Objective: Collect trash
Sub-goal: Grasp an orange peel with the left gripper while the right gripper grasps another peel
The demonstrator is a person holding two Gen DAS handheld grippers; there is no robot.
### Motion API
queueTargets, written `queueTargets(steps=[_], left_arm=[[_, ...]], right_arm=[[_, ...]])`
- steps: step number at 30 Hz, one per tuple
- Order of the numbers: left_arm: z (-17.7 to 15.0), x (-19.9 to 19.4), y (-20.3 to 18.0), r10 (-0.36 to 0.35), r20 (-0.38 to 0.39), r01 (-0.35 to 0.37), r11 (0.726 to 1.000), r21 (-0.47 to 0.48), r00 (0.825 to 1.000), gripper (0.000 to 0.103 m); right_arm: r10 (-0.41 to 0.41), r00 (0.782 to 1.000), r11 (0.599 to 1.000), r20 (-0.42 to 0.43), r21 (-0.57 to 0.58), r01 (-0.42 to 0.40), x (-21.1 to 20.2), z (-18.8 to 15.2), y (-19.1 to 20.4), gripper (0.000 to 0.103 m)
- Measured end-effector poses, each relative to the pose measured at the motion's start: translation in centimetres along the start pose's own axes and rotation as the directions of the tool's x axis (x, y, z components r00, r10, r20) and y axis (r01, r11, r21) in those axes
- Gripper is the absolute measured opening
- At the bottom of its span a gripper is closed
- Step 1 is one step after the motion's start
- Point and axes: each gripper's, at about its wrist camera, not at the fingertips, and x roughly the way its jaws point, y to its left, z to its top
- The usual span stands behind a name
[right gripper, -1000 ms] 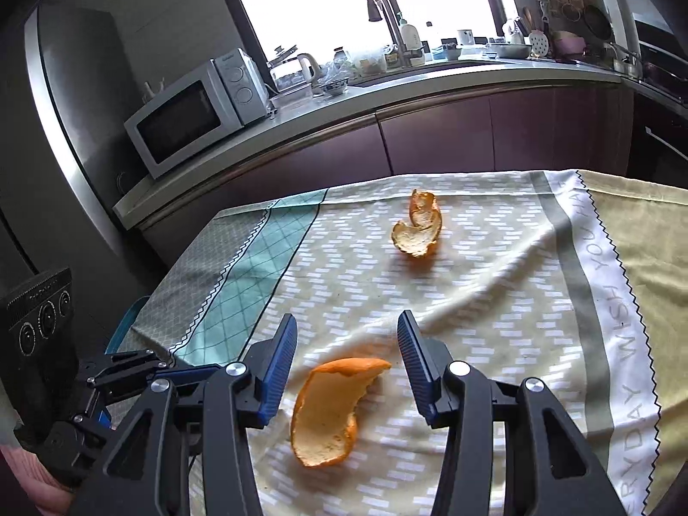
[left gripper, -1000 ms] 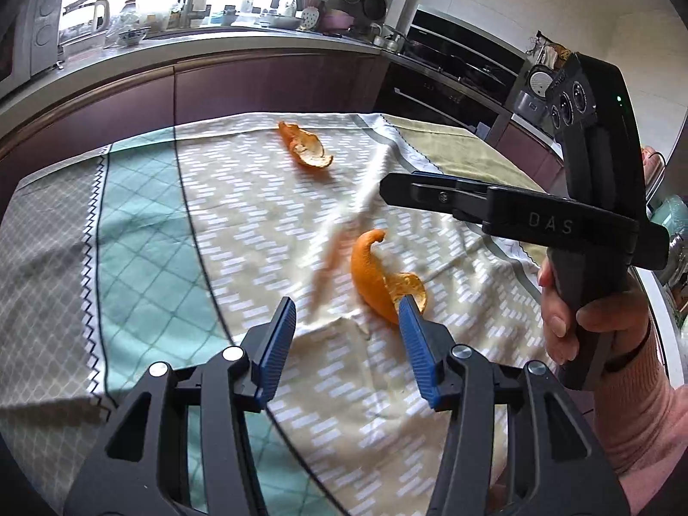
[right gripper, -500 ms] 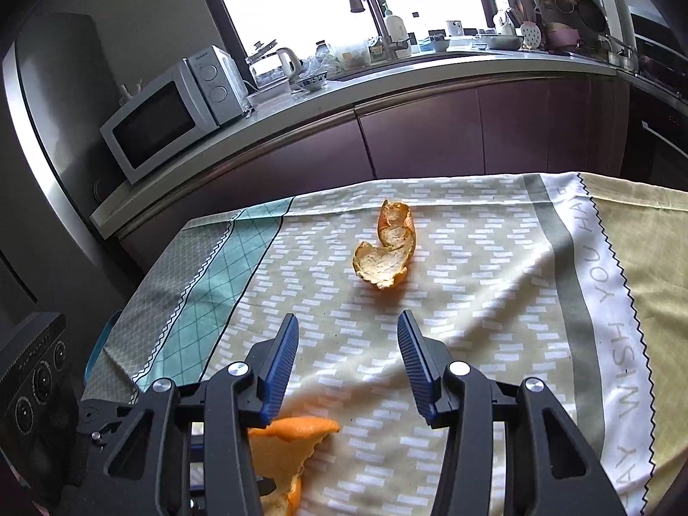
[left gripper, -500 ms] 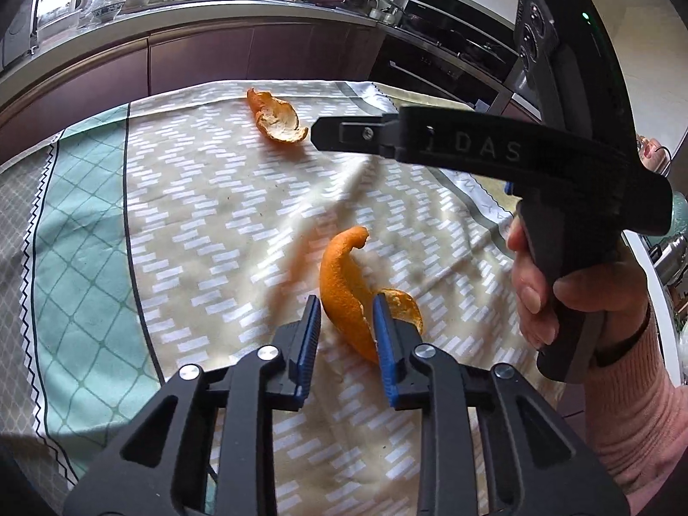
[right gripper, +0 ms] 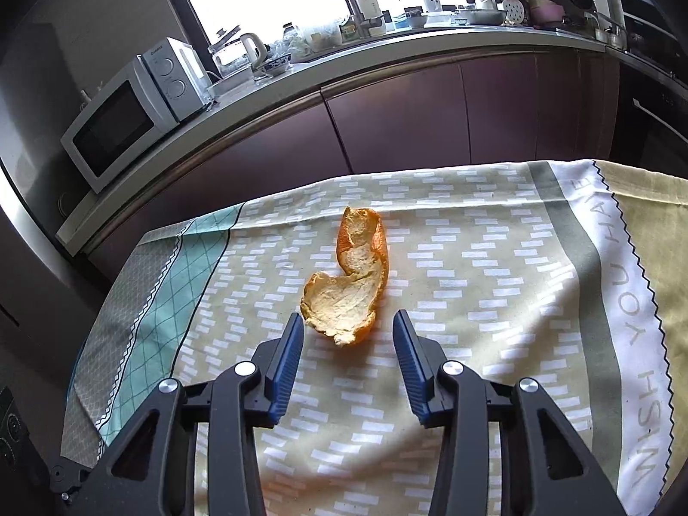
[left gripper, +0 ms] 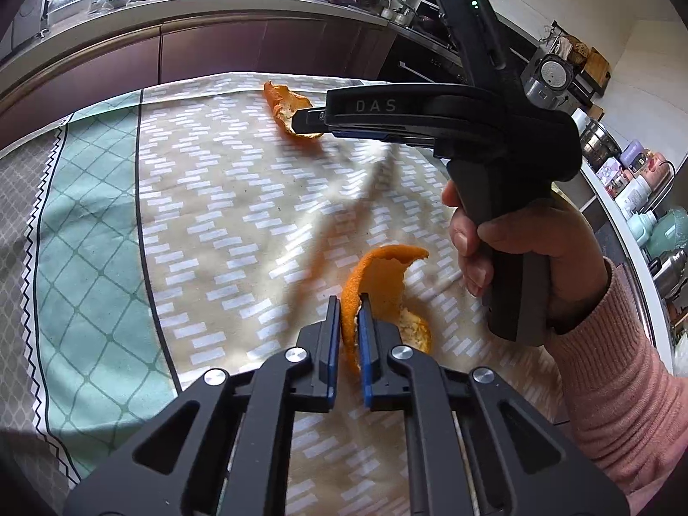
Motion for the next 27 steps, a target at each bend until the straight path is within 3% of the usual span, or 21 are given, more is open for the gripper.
queueTargets(steps=[13, 23, 27], left_arm=[[-1.2, -2.1, 0.0, 0.037, 0.031, -0.037, 0.999, 0.013, 0.999, 0.008], [-1.8, -3.6, -0.1, 0.03, 0.053, -0.031, 1.0, 0.002, 0.998, 0.008], [-2.0, -4.5, 0.2, 0.028, 0.069, -0.027, 1.0, -0.008, 0.997, 0.008]], right_arm=[[-0.023, 1.0, 0.999, -0.011, 0.021, 0.023, 1.9, 1.4, -0.4, 0.034], [-0.038, 0.999, 0.999, -0.014, 0.016, 0.038, 2.3, 1.7, -0.3, 0.008], [-0.03, 1.0, 0.999, -0.003, 0.011, 0.03, 1.9, 1.7, -0.1, 0.004]])
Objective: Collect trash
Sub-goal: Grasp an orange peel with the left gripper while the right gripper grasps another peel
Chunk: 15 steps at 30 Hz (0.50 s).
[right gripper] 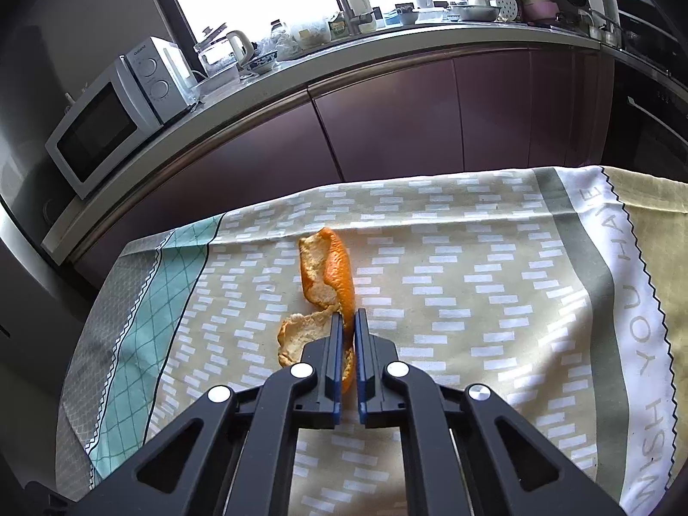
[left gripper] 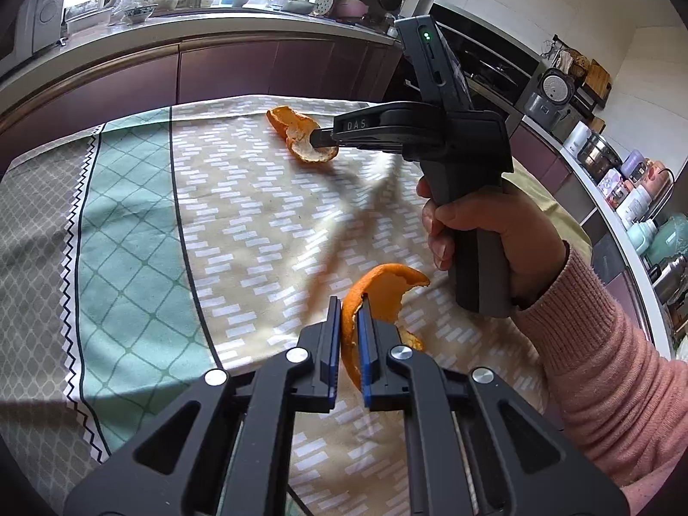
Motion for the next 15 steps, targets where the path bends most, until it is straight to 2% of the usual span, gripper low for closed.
queueTargets(steps=[7, 15], left_arm=[[-0.4, -2.6, 1.2, 0.014, 0.037, -0.013, 1.0, -0.028, 0.999, 0.008], [-1.6, -6.2, 3.9, 0.062, 0.073, -0.056, 0.995, -0.089, 0.995, 0.008]], right_arm=[[0.054, 0.998, 0.998, 0.039, -0.017, -0.053, -2.9, -1.1, 1.0, 0.003], [0.178, 0.983, 0.984, 0.054, -0.038, -0.176, -7.0, -3.9, 3.1, 0.003]])
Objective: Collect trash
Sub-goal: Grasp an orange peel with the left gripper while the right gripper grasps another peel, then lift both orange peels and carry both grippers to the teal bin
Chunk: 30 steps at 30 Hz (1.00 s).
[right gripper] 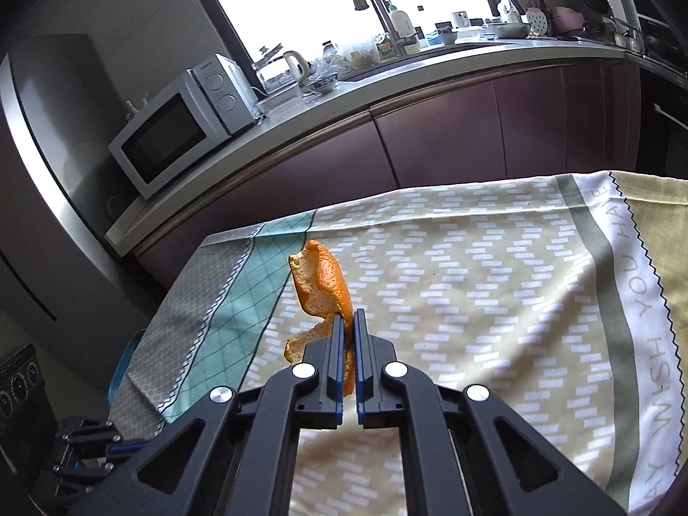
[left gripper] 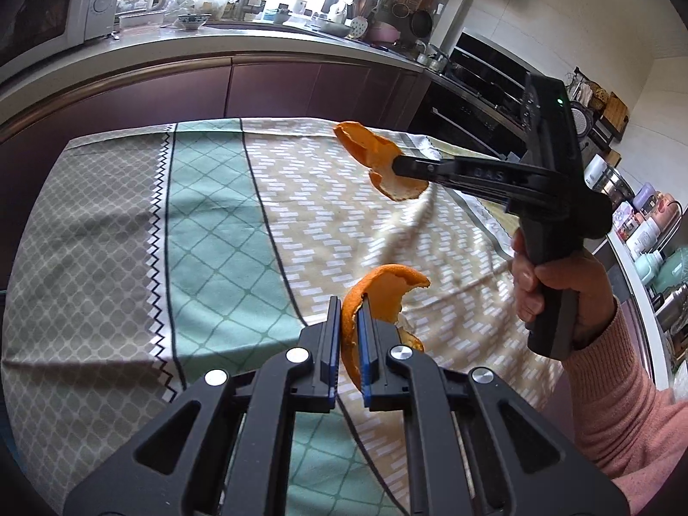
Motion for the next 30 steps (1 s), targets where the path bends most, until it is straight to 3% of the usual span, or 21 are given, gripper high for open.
queueTargets(steps=[7, 14, 30], left_arm=[[-0.8, -2.4, 1.9, 0.06, 0.028, -0.059, 0.998, -0.024, 0.998, 0.008], [-2.1, -3.8, 3.5, 0.128, 0.043, -0.126, 0.991, -0.044, 0.991, 0.008], [-4.8, -7.4, 6.0, 0.185, 0.07, -0.177, 0.979, -0.102, 0.98, 0.008]], right_arm=[[0.079, 0.997, 0.997, -0.007, -0.011, -0.079, -1.7, -2.3, 2.7, 0.003], [0.087, 0.996, 0.996, -0.023, -0.016, -0.088, -1.8, -5.0, 4.4, 0.003], [0.167, 0.985, 0.986, -0.049, -0.012, -0.168, -1.8, -8.2, 8.4, 0.003]])
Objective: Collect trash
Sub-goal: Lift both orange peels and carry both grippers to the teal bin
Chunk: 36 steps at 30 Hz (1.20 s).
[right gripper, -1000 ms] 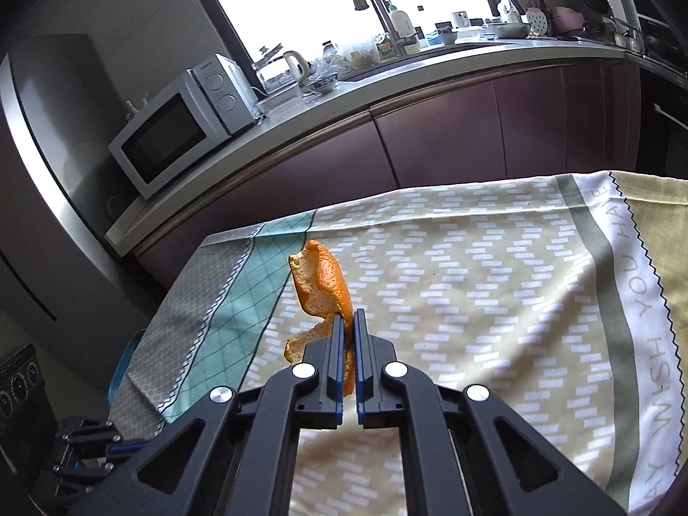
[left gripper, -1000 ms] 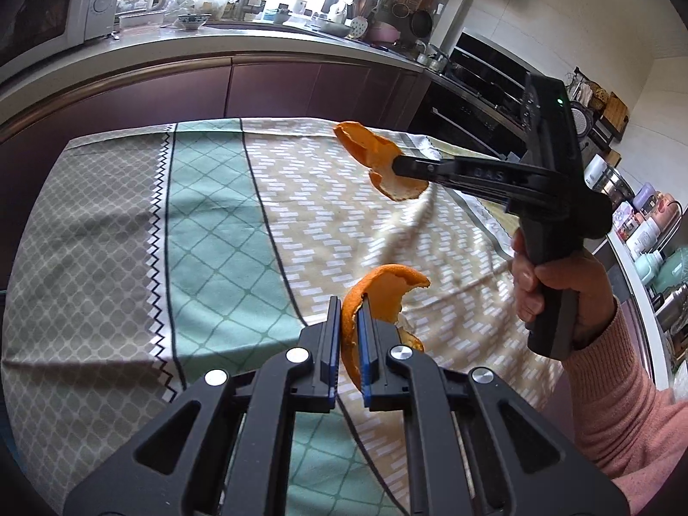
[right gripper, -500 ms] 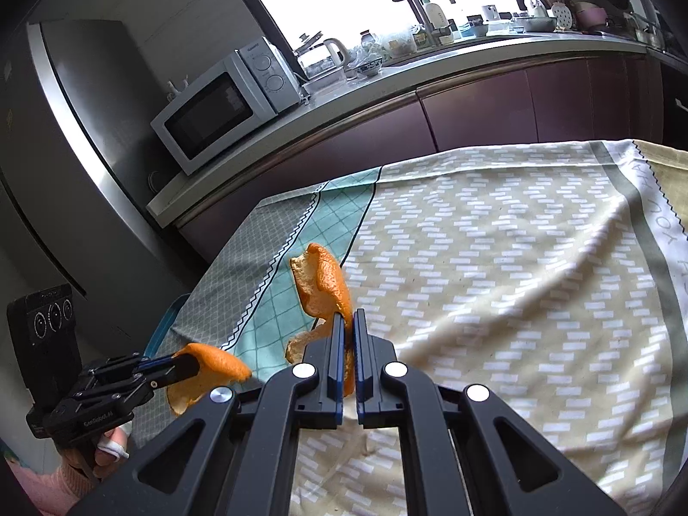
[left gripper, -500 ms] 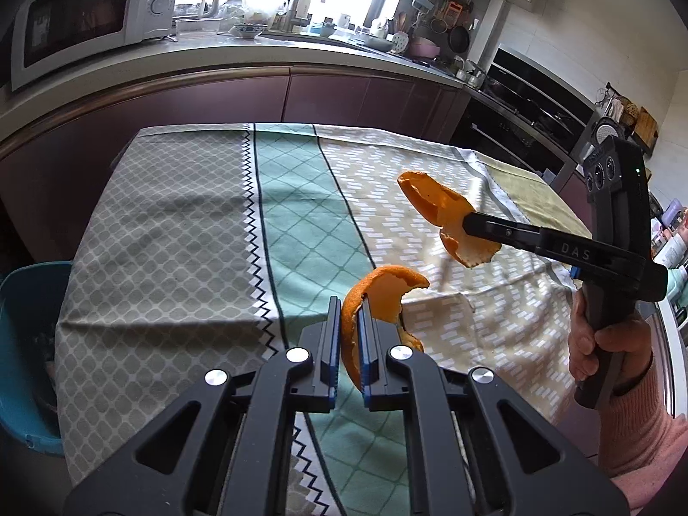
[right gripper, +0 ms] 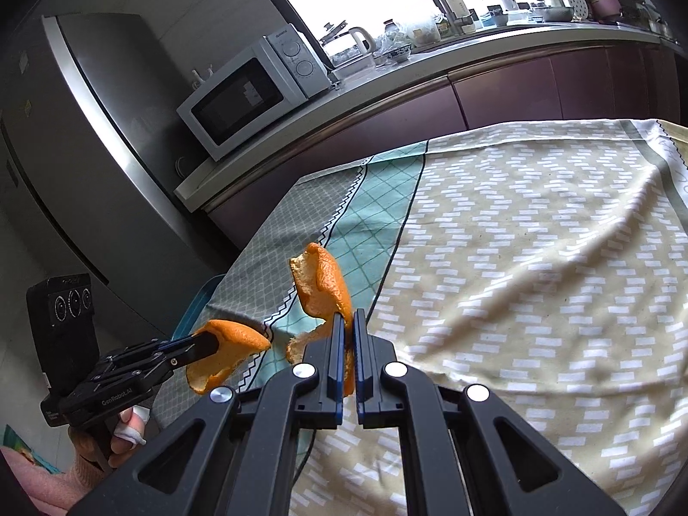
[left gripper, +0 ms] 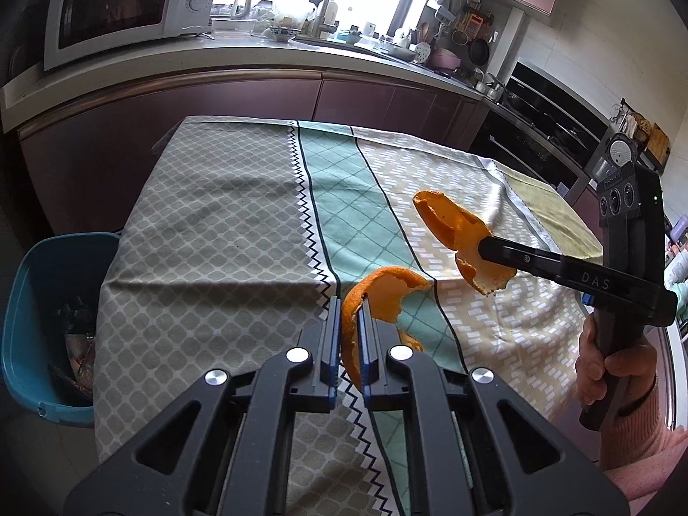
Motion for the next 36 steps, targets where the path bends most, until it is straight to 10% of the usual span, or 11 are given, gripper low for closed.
queueTargets(steps=[36], left_arm=[[-1.6, -4.5, 2.5, 0.058, 0.066, -0.056, 0.998, -0.037, 0.996, 0.008]], right_arm=[[0.097, 0.994, 0.994, -0.043, -0.043, -0.099, 2.3, -1.3, 5.6, 0.003]])
